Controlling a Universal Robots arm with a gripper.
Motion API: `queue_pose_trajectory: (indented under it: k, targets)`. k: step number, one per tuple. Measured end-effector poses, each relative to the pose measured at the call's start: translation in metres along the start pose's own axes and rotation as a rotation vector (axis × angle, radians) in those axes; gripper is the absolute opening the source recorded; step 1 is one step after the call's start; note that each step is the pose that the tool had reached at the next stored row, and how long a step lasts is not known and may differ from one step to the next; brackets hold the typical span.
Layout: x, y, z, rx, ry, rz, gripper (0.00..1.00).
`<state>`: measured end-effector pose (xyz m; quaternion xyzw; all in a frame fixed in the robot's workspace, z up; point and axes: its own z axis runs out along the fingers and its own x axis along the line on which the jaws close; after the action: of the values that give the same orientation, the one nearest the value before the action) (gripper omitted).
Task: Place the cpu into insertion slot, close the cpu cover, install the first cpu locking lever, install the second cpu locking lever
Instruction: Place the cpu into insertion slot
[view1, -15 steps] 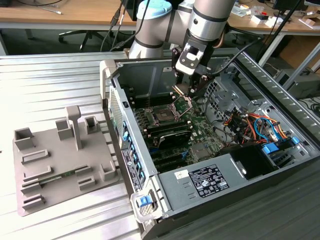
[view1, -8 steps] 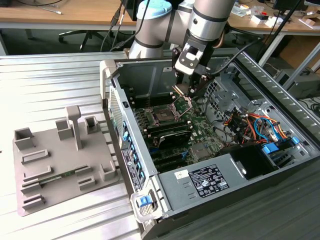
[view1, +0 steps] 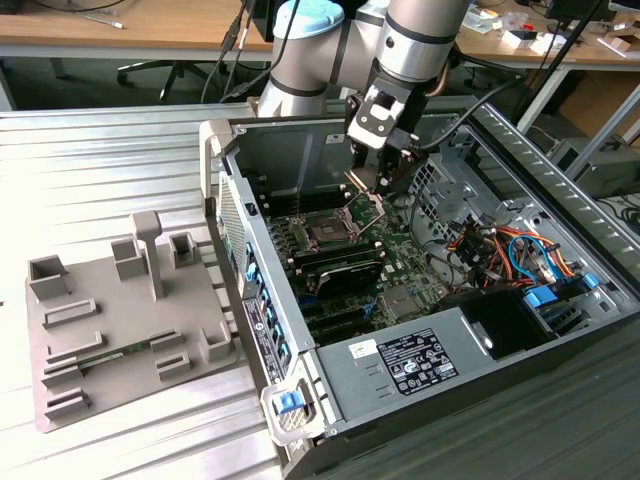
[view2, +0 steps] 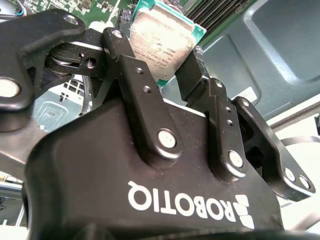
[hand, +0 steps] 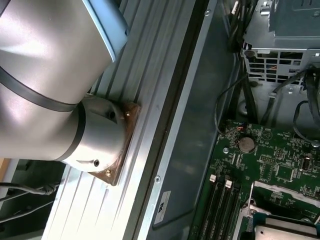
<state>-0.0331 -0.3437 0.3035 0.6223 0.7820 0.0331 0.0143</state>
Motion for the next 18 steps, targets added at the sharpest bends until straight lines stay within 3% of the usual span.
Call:
queue_pose_trajectory:
  k: [18]
  targets:
    - [0.0, 0.0, 0.0002, -0.0007, -0.003, 0.043, 0.55]
